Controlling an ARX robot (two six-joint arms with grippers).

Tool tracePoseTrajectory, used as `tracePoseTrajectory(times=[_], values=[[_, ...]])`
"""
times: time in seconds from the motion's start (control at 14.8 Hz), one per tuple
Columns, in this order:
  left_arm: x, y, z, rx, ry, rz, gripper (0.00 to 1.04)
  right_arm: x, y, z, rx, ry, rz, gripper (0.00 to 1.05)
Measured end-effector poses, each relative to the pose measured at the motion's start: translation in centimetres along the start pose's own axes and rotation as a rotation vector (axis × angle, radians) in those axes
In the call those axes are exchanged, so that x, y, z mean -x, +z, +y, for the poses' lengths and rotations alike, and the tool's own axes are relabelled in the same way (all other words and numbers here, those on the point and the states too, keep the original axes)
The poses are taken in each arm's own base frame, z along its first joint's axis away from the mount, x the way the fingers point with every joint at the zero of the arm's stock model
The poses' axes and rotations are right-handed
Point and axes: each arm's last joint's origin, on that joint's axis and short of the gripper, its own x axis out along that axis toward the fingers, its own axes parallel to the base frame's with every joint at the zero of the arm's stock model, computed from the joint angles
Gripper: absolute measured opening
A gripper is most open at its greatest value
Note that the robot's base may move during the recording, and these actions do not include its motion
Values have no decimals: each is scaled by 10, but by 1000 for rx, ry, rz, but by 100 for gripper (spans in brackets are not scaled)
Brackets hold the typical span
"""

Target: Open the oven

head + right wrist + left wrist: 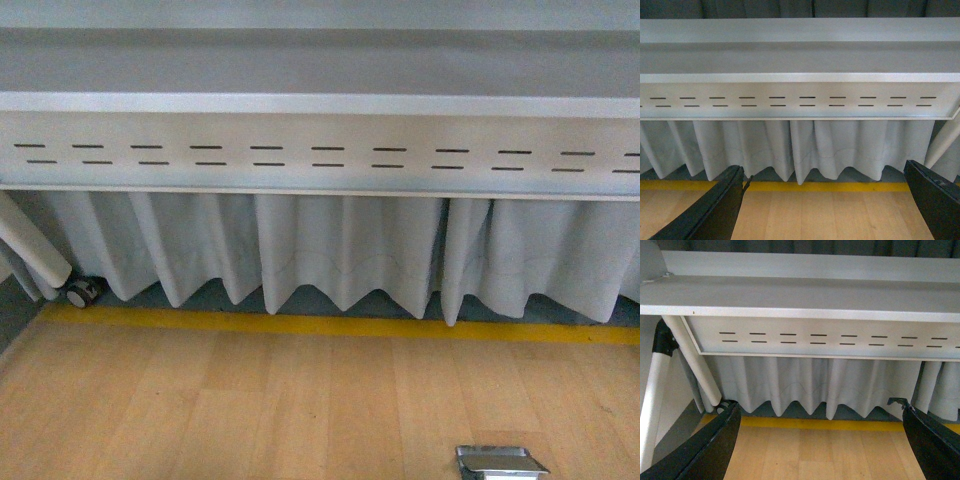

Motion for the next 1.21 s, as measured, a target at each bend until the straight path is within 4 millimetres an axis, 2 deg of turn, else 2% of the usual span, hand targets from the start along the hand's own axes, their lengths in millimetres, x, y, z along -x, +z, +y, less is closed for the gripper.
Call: tracePoseTrajectory(times=[1.21], values=[[0, 0, 0, 0, 0, 0, 98, 0, 0, 0, 0, 0, 0, 98]])
